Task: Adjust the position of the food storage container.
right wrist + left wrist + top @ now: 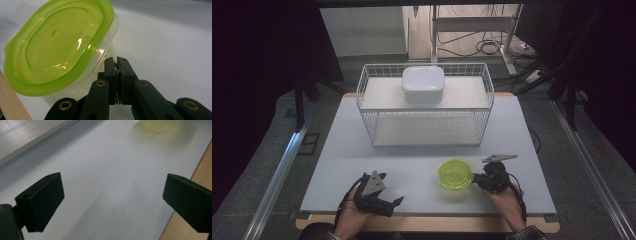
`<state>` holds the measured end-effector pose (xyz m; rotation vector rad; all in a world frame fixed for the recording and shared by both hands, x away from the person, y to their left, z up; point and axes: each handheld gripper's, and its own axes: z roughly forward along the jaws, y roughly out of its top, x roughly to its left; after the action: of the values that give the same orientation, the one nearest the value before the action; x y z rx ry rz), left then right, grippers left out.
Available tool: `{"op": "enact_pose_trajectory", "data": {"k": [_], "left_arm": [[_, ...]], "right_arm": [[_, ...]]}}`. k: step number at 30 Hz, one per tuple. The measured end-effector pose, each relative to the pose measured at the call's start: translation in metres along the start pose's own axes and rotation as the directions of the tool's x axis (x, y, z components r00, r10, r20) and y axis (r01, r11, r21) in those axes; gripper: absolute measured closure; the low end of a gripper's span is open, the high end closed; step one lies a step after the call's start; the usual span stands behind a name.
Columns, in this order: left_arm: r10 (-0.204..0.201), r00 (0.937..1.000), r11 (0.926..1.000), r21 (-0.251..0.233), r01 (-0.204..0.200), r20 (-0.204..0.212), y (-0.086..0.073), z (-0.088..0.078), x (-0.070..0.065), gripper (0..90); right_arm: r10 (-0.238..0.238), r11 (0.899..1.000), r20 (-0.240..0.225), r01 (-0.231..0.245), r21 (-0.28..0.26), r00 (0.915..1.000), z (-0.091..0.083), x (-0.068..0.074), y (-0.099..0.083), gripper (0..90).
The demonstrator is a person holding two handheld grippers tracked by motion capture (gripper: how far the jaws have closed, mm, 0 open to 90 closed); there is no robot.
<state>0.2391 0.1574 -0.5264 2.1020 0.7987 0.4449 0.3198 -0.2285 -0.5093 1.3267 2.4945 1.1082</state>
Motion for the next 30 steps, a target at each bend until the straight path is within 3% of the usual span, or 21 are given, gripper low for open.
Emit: {"op": "enact_pose_trajectory", "data": {"k": [7,13,16,20,25,30], "left_arm": [[0.006,1.0000,1.0000,0.003,-0.006,0.001,0.000,0.000,0.000,3.3],[0.011,0.9999,0.9999,0.005,-0.011,0.002,0.000,0.000,-0.001,3.3],[0.013,0.9999,0.9999,0.005,-0.013,0.002,0.000,0.000,-0.001,3.4],[0.015,0.9999,0.9999,0.004,-0.015,-0.001,0.000,-0.001,-0.001,3.4],[0.017,0.9998,0.9998,0.005,-0.017,-0.001,0.000,0.000,-0.002,3.4],[0.023,0.9997,0.9997,0.005,-0.023,-0.006,0.001,-0.001,-0.002,3.4]], "right_arm": [[-0.036,0.999,-0.055,0.037,0.019,0.9979,0.022,0.017,0.013,86.7],[-0.060,0.998,-0.057,0.061,0.020,0.9966,0.031,0.023,0.019,86.4],[-0.075,0.997,-0.022,0.075,0.021,0.9970,0.026,0.023,0.018,86.1],[-0.062,0.998,-0.016,0.062,0.011,0.9980,0.016,0.023,0.012,85.5],[-0.048,0.998,-0.049,0.049,0.029,0.9977,0.007,0.030,0.000,84.6],[-0.054,0.998,-0.066,0.056,0.029,0.9963,0.014,0.035,0.007,84.5]]}}
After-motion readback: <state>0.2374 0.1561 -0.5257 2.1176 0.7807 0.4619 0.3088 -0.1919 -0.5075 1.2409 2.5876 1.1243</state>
